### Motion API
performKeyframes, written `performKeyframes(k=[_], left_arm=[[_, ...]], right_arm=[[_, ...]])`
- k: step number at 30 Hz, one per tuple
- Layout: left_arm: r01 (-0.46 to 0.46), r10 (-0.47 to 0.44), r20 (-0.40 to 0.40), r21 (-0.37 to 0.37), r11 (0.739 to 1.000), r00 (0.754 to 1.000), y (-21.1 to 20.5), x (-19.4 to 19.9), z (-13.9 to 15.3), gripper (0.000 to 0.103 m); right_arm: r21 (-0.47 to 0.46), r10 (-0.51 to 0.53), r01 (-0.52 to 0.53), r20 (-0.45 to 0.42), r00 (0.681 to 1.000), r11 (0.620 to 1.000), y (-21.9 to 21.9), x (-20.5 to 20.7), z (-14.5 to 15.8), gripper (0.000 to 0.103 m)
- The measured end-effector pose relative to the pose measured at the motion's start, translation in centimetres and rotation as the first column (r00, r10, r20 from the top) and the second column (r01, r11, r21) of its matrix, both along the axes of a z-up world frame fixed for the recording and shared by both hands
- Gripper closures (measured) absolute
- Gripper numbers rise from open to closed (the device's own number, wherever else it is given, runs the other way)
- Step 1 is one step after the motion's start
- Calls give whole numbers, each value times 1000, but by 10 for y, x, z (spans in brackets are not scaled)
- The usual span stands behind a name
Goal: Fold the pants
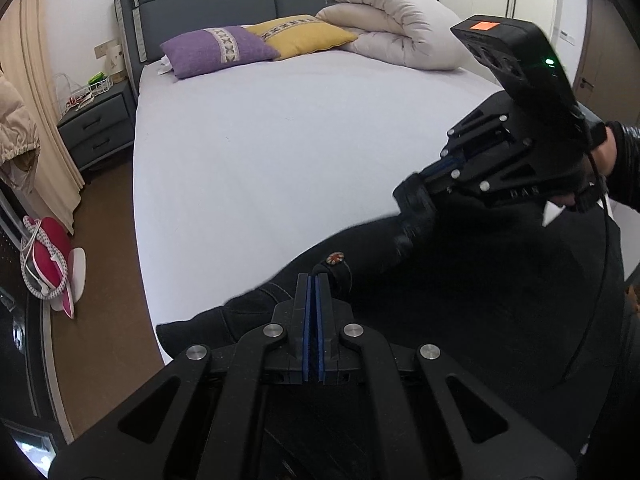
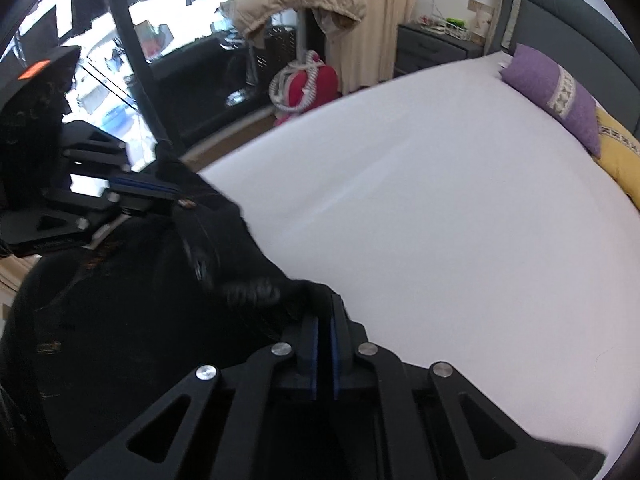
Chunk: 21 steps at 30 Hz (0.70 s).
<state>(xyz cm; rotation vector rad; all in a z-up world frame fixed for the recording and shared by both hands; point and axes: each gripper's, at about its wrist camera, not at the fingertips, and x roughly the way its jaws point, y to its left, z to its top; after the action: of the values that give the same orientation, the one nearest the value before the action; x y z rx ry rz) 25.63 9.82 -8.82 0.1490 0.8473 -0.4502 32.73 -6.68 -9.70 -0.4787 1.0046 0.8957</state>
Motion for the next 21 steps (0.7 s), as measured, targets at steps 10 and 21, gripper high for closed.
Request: performKeyframes(k=[10, 21], left_arm=[[28, -27, -25, 20, 999, 999, -13, -91, 17, 103], [109, -106, -71, 32, 994, 992, -39, -218, 22, 103]], right_arm=[[-5, 26, -25, 54, 998, 1000, -28, -97, 18, 97], [-105, 117, -111, 50, 992, 988, -41, -217, 2, 97]])
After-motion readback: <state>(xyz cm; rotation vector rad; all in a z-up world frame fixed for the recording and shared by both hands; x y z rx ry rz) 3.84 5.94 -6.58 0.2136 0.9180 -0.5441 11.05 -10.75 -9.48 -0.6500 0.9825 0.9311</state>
